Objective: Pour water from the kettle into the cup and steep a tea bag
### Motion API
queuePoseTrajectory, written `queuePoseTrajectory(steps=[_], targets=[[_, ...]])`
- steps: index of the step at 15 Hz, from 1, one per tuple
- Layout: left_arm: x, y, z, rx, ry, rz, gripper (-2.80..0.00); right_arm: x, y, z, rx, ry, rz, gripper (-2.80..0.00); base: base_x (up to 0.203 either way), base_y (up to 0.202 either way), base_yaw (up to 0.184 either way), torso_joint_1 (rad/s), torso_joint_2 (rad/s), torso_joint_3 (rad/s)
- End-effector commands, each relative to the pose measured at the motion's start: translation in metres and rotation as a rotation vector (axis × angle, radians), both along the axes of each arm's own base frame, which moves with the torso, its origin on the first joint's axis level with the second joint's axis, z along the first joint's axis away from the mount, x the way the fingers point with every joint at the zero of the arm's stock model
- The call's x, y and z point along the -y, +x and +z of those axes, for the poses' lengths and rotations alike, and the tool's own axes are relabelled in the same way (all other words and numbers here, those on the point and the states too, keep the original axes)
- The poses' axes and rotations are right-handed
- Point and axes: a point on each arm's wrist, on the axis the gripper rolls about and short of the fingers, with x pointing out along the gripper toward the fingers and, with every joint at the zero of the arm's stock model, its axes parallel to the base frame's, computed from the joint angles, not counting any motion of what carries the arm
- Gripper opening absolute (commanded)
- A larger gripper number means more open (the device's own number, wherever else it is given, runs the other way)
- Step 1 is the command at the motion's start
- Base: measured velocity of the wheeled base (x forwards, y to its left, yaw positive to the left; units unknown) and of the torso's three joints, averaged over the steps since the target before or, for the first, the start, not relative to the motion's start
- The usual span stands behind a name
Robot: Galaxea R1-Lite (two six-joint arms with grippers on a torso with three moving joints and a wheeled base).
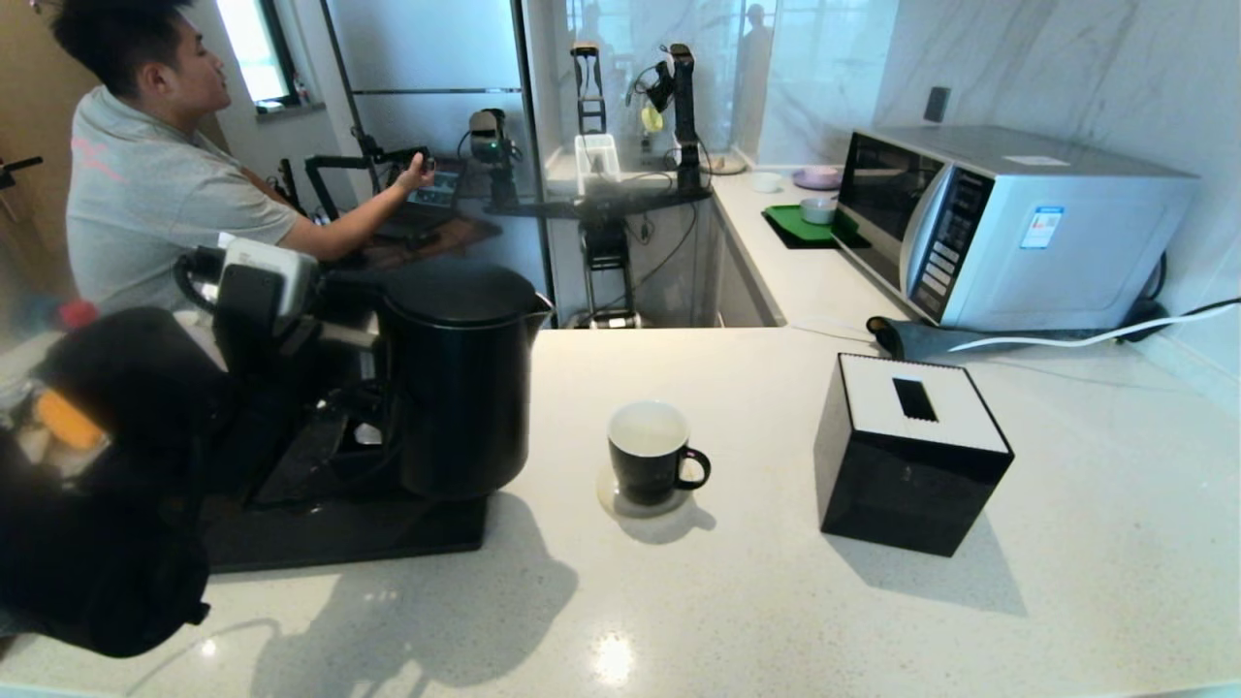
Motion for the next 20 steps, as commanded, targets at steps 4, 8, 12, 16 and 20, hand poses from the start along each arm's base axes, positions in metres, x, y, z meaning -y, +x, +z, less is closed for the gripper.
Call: queuePoseTrajectory(steps=[4,8,12,16,20], targets=[[0.010,-0.003,0.007,0.057,0.012,-0.026,-2.80,0.000,0.000,0.000,-0.001,-0.001,0.001,-2.80,0.000,0.000,0.000,0.000,0.00,0.000],[0.025,-0.007,0.007,0.054,0.016,-0.006,-2.80,0.000,0.000,0.000,-0.001,-0.001,0.001,-2.80,0.000,0.000,0.000,0.000,0.00,0.000],[0.037,-0.016,0.010,-0.006,0.014,0.008,-2.80,0.000,0.000,0.000,-0.001,-0.001,0.001,-2.80,0.000,0.000,0.000,0.000,0.00,0.000],[0.045,-0.024,0.010,-0.045,0.018,0.009,-2.80,0.000,0.000,0.000,-0.001,-0.001,0.001,-2.80,0.000,0.000,0.000,0.000,0.00,0.000],[0.050,-0.032,0.012,-0.093,0.030,0.012,-2.80,0.000,0.000,0.000,-0.001,-0.001,0.001,-2.80,0.000,0.000,0.000,0.000,0.00,0.000]])
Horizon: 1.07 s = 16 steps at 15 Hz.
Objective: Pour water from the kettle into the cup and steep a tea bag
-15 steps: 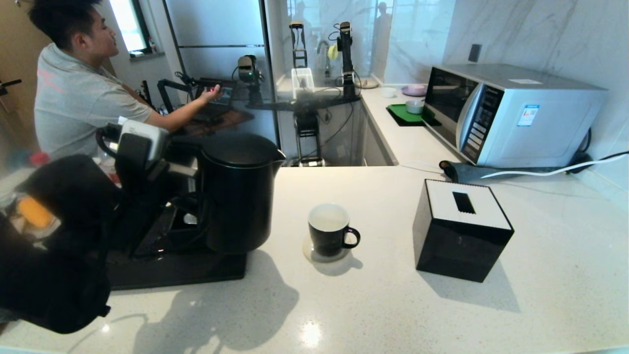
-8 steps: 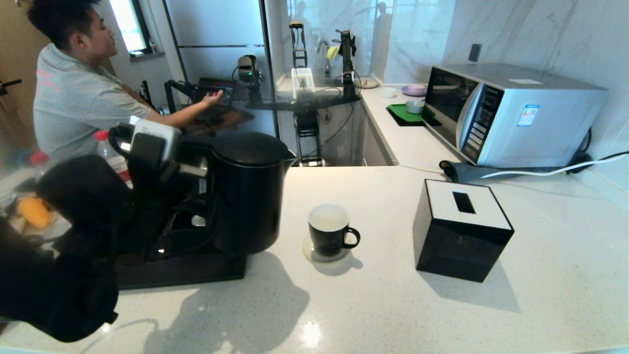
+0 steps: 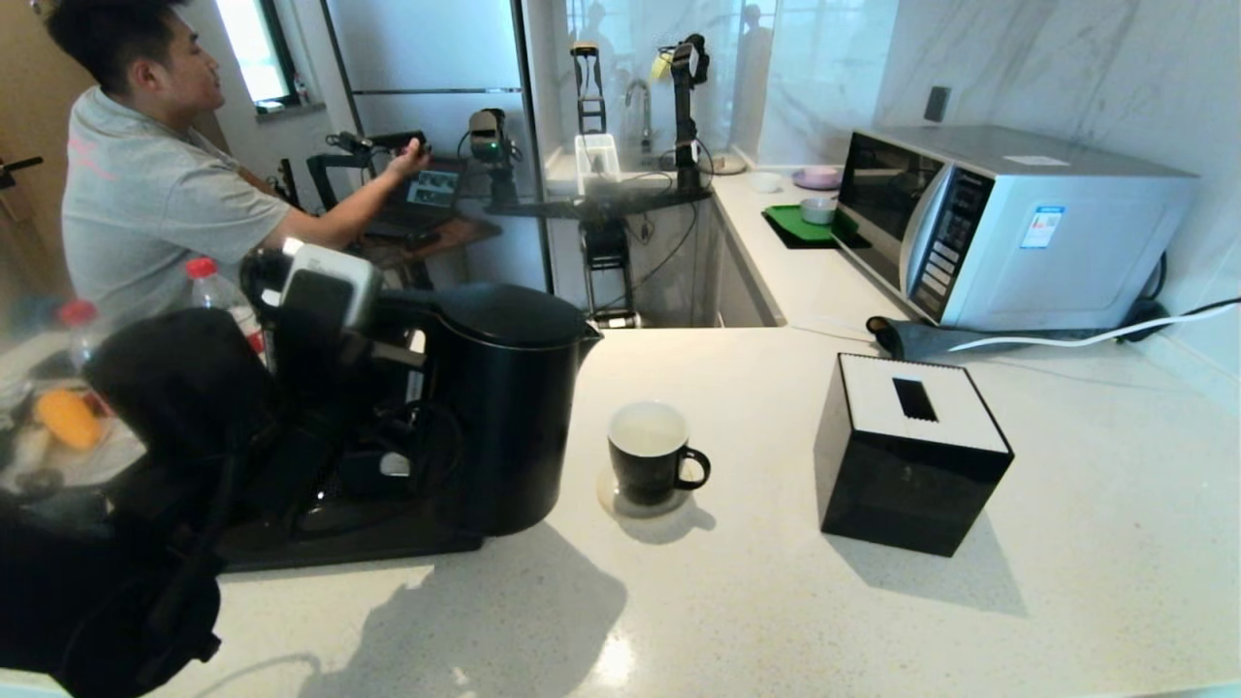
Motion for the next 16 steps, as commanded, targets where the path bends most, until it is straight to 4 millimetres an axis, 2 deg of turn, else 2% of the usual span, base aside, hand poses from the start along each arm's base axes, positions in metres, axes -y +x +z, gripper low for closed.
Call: queuePoseTrajectory(steps=[1,9,16], targets=[[0.001,-0.006,0.005,0.001,0.002,-0.010,-2.80,0.000,0.000,0.000,-0.001,-0.001,0.001,-2.80,0.000,0.000,0.000,0.000,0.00,0.000],[0.017,-0.017,-0.002,-0.087,0.029,0.026,-2.80,0.000,0.000,0.000,-0.001,-0.001,0.001,-2.80,0.000,0.000,0.000,0.000,0.00,0.000],[0.020,-0.019,-0.008,-0.149,0.059,0.058,-2.80,0.000,0.000,0.000,-0.001,-0.001,0.001,-2.80,0.000,0.000,0.000,0.000,0.00,0.000]])
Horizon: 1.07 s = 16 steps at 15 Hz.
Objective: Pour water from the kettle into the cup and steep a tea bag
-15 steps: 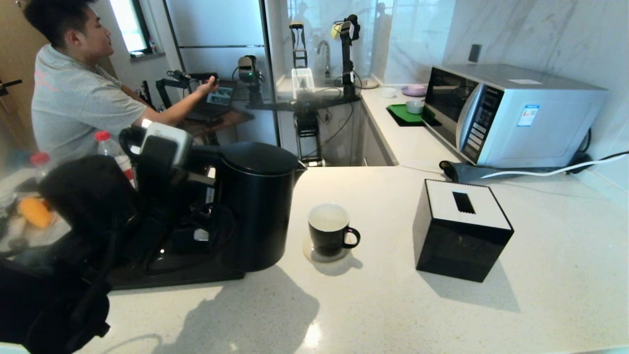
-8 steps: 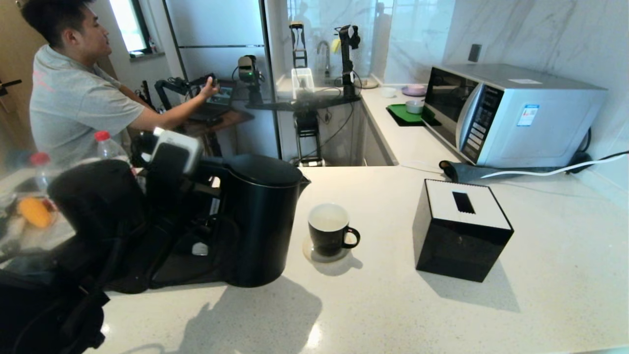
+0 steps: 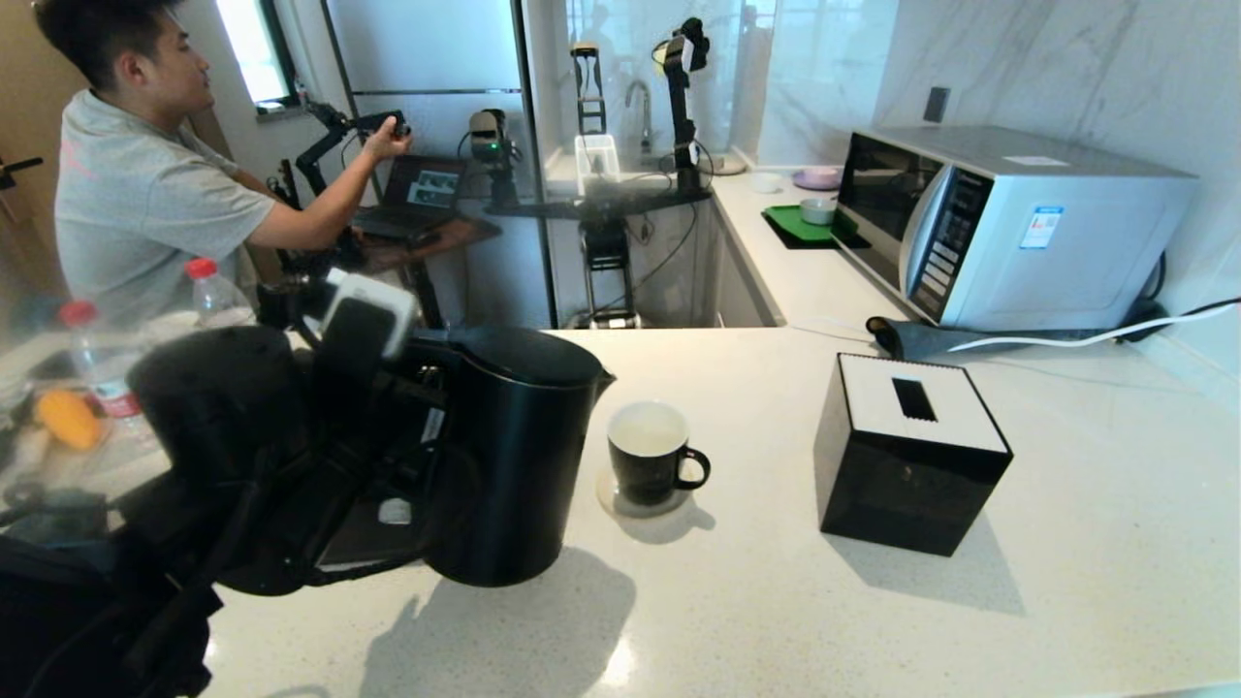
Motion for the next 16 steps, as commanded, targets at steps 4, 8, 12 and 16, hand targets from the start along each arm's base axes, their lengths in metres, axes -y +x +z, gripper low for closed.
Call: queuePoseTrajectory(steps=[4,8,12,16], targets=[[-0.0002,-0.0008,-0.0019,-0.024,0.014,0.003,-2.80,0.0000,0.0001,0.0000,-0.001,-0.001,0.001,-2.80,0.000,0.000,0.000,0.000,0.00,0.000],[-0.0004,-0.0004,-0.0038,-0.050,0.028,0.006,-2.80,0.0000,0.0001,0.0000,-0.001,-0.001,0.001,-2.80,0.000,0.000,0.000,0.000,0.00,0.000],[-0.0001,0.0002,-0.0065,-0.086,0.049,0.006,-2.80,0.0000,0.0001,0.0000,-0.001,-0.001,0.001,-2.80,0.000,0.000,0.000,0.000,0.00,0.000],[0.0005,0.0015,-0.0071,-0.124,0.070,0.013,-2.80,0.0000,0.0001,0.0000,-0.001,-0.001,0.001,-2.80,0.000,0.000,0.000,0.000,0.00,0.000]])
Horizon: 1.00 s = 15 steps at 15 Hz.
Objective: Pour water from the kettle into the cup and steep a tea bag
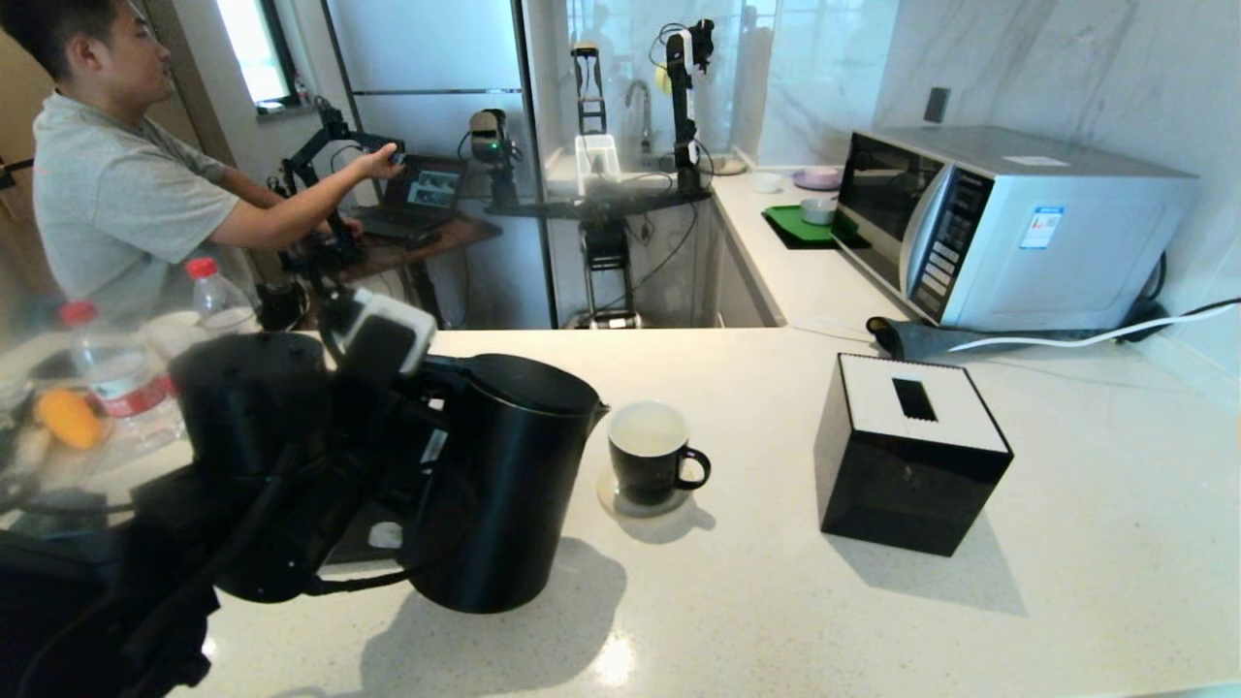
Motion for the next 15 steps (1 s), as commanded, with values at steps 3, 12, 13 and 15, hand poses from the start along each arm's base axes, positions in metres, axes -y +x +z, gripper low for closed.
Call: queuePoseTrajectory(steps=[3,12,13,15], targets=[[0.0015,0.0025,0.0044,-0.021,0.018,0.017,-2.80,0.0000,0.0001,0.0000,-0.001,-0.001,0.001,-2.80,0.000,0.000,0.000,0.000,0.00,0.000],[0.0049,0.0088,0.0110,-0.060,0.041,0.018,-2.80,0.0000,0.0001,0.0000,-0.001,-0.001,0.001,-2.80,0.000,0.000,0.000,0.000,0.00,0.000],[0.0053,0.0096,0.0108,-0.067,0.046,0.018,-2.80,0.0000,0.0001,0.0000,-0.001,-0.001,0.001,-2.80,0.000,0.000,0.000,0.000,0.00,0.000],[0.0056,0.0101,0.0109,-0.078,0.057,0.017,-2.80,0.0000,0.0001,0.0000,-0.001,-0.001,0.001,-2.80,0.000,0.000,0.000,0.000,0.00,0.000]])
